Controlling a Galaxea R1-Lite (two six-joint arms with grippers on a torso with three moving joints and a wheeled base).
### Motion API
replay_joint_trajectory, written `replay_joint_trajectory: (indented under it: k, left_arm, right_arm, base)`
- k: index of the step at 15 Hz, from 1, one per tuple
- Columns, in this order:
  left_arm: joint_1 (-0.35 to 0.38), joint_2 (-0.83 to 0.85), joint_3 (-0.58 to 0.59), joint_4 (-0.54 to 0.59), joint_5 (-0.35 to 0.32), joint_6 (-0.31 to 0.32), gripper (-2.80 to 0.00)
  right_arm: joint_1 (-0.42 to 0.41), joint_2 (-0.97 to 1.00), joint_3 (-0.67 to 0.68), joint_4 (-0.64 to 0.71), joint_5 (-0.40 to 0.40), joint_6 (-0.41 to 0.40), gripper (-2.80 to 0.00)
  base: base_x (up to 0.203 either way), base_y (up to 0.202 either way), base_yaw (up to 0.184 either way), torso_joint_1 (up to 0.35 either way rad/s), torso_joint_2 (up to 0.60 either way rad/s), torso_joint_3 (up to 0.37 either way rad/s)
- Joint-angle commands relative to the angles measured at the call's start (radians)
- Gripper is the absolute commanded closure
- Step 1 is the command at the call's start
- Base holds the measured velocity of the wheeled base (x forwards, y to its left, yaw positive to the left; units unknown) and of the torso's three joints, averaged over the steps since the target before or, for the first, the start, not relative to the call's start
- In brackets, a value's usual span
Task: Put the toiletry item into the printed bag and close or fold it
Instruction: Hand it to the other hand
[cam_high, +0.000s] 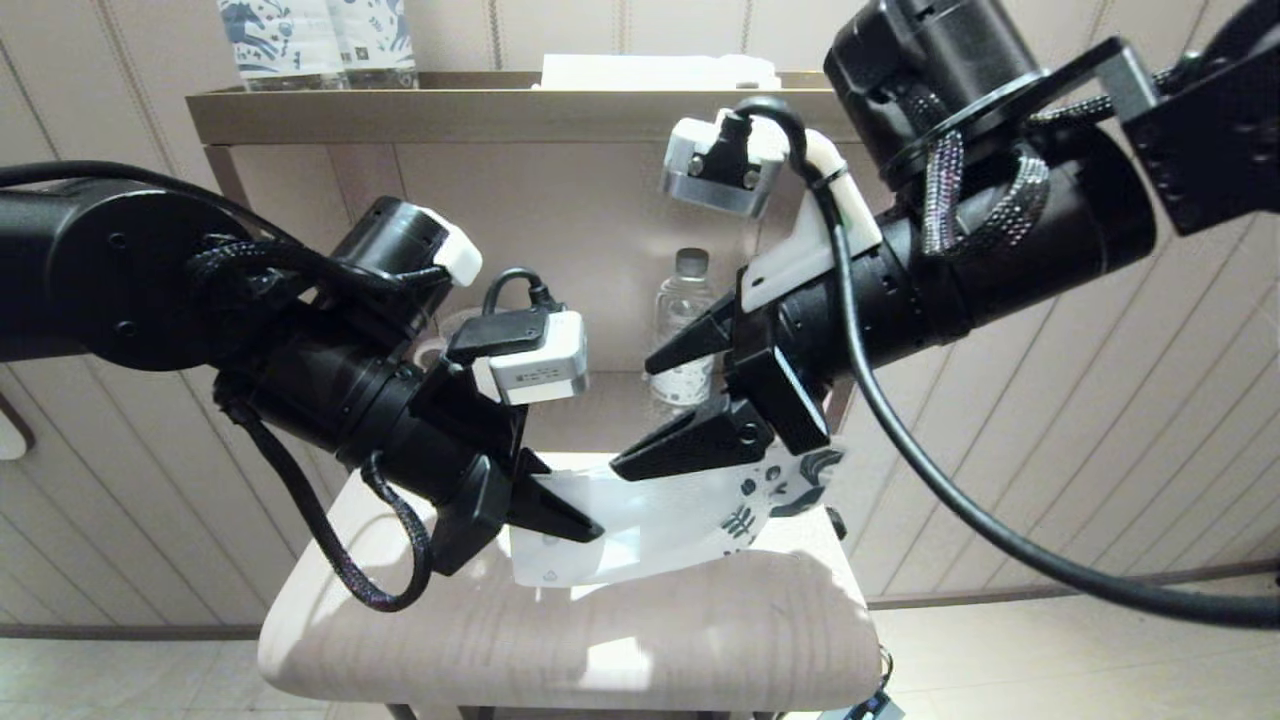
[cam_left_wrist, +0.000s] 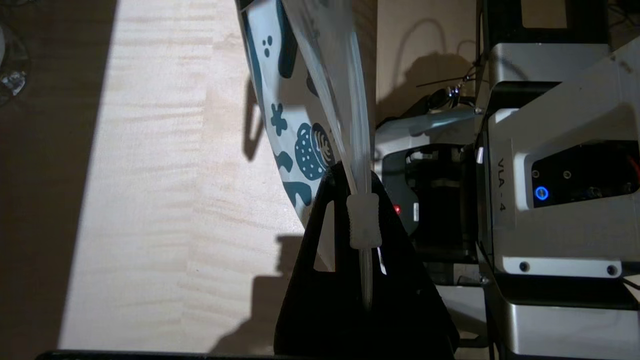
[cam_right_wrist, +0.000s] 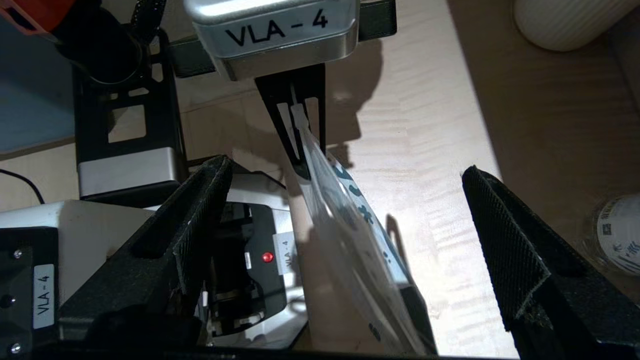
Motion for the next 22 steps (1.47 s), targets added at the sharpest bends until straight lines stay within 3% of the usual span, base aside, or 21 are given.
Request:
replay_joint_trajectory:
  k: [1,6,10,15,20,22]
  left_arm:
    - [0.000,0.021,-0.020,0.004,-0.004,0.005,0.00]
    - [0.000,0.024,-0.045,0.040,-0.010,0.000,0.00]
    - [-0.014,0.054,-0.097,0.068,-0.008,-0.002,0.00]
    - [-0.020,0.061,-0.149,0.118,-0.007,-0.002,0.00]
    - [-0.026,0.072,-0.162,0.136,-0.008,-0.002,0.00]
    - [-0.026,0.091,-0.170,0.136,-0.010,0.000,0.00]
  right_arm:
    - [-0.013,0.024,0.008,0.003,0.007,-0.006,-2.80]
    - [-0.024,-0.043,0.116,-0.048,0.053,-0.010,-2.80]
    - [-0.023,-0.118,0.272,-0.240,0.057,-0.006,-2.80]
    - [-0.027,-0.139,0.252,-0.250,0.059,0.003,-2.80]
    - [-0.051,-0.148,0.363,-0.296,0.096,0.037,-2.80]
    - [-0.054,-0.146,0.409,-0.393,0.126,0.107,-2.80]
  base:
    - [0.000,0.000,0.000,0.000,0.00,0.000]
    - [0.000,0.000,0.000,0.000,0.00,0.000]
    - [0.000,0.000,0.000,0.000,0.00,0.000]
    - [0.000,0.000,0.000,0.000,0.00,0.000]
    - [0.000,0.000,0.000,0.000,0.00,0.000]
    - [0.000,0.000,0.000,0.000,0.00,0.000]
